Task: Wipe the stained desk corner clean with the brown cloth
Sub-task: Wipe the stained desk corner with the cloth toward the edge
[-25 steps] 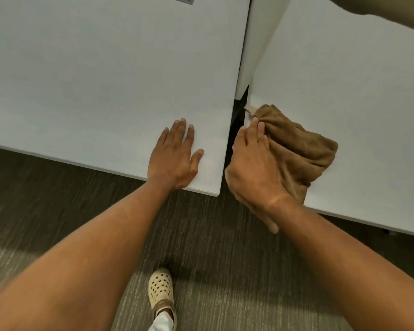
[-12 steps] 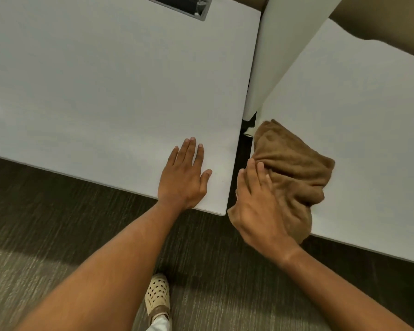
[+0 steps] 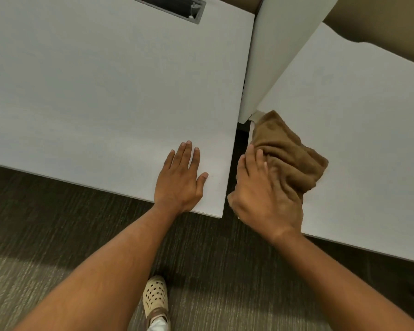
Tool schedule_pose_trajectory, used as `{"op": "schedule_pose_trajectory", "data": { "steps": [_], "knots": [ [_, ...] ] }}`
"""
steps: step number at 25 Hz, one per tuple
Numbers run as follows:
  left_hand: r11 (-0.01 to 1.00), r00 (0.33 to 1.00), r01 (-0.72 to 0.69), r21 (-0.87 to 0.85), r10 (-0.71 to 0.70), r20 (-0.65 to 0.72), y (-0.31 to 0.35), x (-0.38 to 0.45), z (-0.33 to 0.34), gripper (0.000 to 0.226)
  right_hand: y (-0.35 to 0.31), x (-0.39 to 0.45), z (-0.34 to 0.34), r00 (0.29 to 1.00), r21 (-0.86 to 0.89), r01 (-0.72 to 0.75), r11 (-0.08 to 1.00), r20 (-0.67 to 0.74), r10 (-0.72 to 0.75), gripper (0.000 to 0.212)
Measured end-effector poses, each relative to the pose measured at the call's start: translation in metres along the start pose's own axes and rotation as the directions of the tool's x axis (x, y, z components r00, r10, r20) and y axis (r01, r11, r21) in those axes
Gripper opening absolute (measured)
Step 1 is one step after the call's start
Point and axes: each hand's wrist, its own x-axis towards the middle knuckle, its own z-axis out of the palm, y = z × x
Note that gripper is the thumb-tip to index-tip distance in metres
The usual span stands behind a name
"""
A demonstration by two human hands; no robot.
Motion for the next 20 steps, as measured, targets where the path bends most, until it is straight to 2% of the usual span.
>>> {"op": "schedule_pose_trajectory", "data": {
  "steps": [2,4,7,10,12,14,16,18,20],
  "knots": [
    [1.000,1.000,0.001,-0.006,-0.001,0.003,0.000,0.000,0.000,0.073,-0.005,-0.045,0.013,0.997,0.032,0.072,0.997,0.030,-0.072,0.081],
    [1.000,1.000,0.002,-0.012,-0.002,0.010,0.000,-0.001,0.000,0.074,0.004,-0.052,0.019,0.995,0.102,0.089,0.991,0.032,-0.093,0.071],
    [1.000,1.000,0.005,-0.015,-0.005,0.002,0.002,0.000,0.000,0.073,0.023,-0.032,0.015,0.999,0.196,-0.028,0.980,-0.031,0.035,0.066],
    [1.000,1.000,0.013,-0.009,-0.012,0.019,0.003,0.000,0.000,0.073,0.036,0.001,0.013,0.991,0.117,-0.088,0.989,-0.085,0.099,0.067],
    [1.000,1.000,0.017,-0.002,-0.017,0.016,0.004,-0.001,-0.001,0.072,0.037,0.032,0.004,0.982,0.184,-0.165,0.969,-0.058,0.179,0.068],
    [1.000,1.000,0.012,0.002,-0.012,0.015,0.003,0.001,-0.001,0.072,0.036,0.051,-0.004,0.980,0.191,-0.191,0.963,-0.008,0.197,0.069],
    [1.000,1.000,0.007,0.012,-0.007,0.024,0.002,-0.001,-0.001,0.072,0.040,0.040,-0.004,0.988,0.110,-0.142,0.984,-0.048,0.148,0.066],
    [1.000,1.000,0.000,0.020,0.000,0.027,0.000,-0.002,-0.001,0.072,0.043,0.003,0.001,0.994,0.035,-0.021,0.999,-0.105,0.024,0.064],
    [1.000,0.999,-0.008,0.010,0.007,0.036,-0.001,-0.003,-0.003,0.072,0.058,-0.037,0.009,0.994,0.048,0.016,0.999,-0.110,-0.011,0.063]
  ]
}}
